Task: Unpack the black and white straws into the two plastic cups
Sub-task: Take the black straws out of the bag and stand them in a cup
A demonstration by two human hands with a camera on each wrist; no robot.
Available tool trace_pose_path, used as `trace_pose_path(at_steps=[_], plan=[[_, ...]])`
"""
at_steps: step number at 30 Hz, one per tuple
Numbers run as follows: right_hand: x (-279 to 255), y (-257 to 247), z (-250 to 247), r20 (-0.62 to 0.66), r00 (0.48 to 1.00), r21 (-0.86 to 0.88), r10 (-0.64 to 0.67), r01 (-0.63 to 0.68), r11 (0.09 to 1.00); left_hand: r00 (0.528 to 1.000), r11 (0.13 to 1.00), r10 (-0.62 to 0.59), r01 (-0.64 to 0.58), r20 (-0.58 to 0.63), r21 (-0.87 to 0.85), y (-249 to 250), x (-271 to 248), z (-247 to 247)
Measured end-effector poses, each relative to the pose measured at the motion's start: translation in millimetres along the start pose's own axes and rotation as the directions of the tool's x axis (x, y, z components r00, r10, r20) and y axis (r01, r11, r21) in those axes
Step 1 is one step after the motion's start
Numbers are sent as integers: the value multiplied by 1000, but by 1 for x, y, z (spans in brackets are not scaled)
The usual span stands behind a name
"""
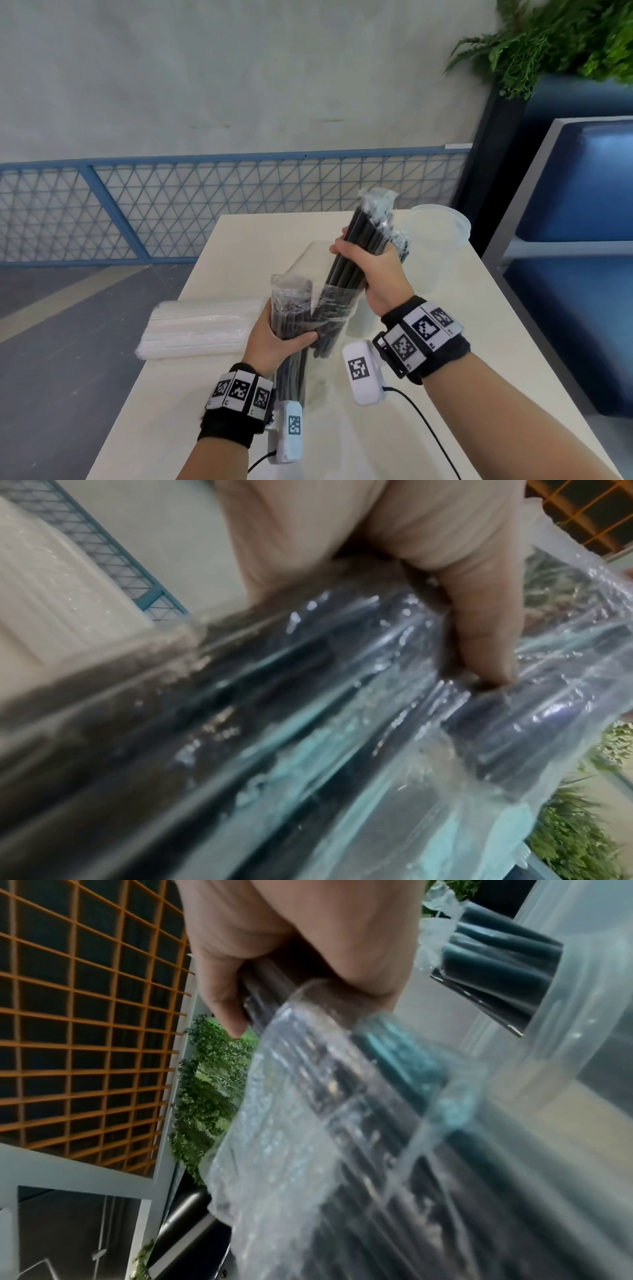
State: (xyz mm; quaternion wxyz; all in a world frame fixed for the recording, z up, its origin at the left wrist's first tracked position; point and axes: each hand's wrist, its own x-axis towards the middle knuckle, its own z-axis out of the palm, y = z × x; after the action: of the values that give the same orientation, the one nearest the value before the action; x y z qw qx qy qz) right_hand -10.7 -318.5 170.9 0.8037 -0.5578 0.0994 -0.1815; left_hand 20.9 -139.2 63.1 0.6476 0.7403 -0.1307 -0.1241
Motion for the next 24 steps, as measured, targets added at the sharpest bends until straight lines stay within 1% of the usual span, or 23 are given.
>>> trace_pose_path(at_steps=[3, 7, 10, 13, 15, 19, 20, 22, 23, 24], plan=[[5, -7, 3, -85, 996, 46, -13, 17, 999, 1000, 1000, 18, -18, -2, 10, 2, 0, -1], [15, -21, 0, -187, 982, 112, 10, 11, 994, 1000, 1000, 26, -26, -2, -1, 4, -2, 0], [21, -29, -3, -230, 972, 179, 37, 5, 984, 1000, 1000, 10, -10, -13, 13, 4, 1, 0], [25, -38, -5, -270, 962, 216, 42, 18, 976, 998, 1000, -4, 5, -60, 10, 3, 2, -1], [27, -45, -7, -310, 951, 236, 14, 62, 970, 994, 1000, -19, 18, -110, -11, 2, 2, -3], [29, -65, -13, -421, 902, 134, -97, 167, 977, 980, 999, -25, 16, -199, -45, 4, 1, -2], [28, -71, -16, -430, 895, 139, -117, 193, 971, 977, 998, -25, 13, -214, -53, 4, 1, -1], [28, -82, -21, -452, 880, 205, -150, 266, 942, 967, 997, -24, 6, -253, -72, 4, 2, -2], [27, -86, -24, -467, 867, 213, -173, 300, 930, 961, 997, -25, 4, -274, -75, 4, 2, -3], [27, -89, -25, -481, 855, 183, -194, 314, 931, 956, 997, -25, 3, -292, -74, 4, 3, -4]])
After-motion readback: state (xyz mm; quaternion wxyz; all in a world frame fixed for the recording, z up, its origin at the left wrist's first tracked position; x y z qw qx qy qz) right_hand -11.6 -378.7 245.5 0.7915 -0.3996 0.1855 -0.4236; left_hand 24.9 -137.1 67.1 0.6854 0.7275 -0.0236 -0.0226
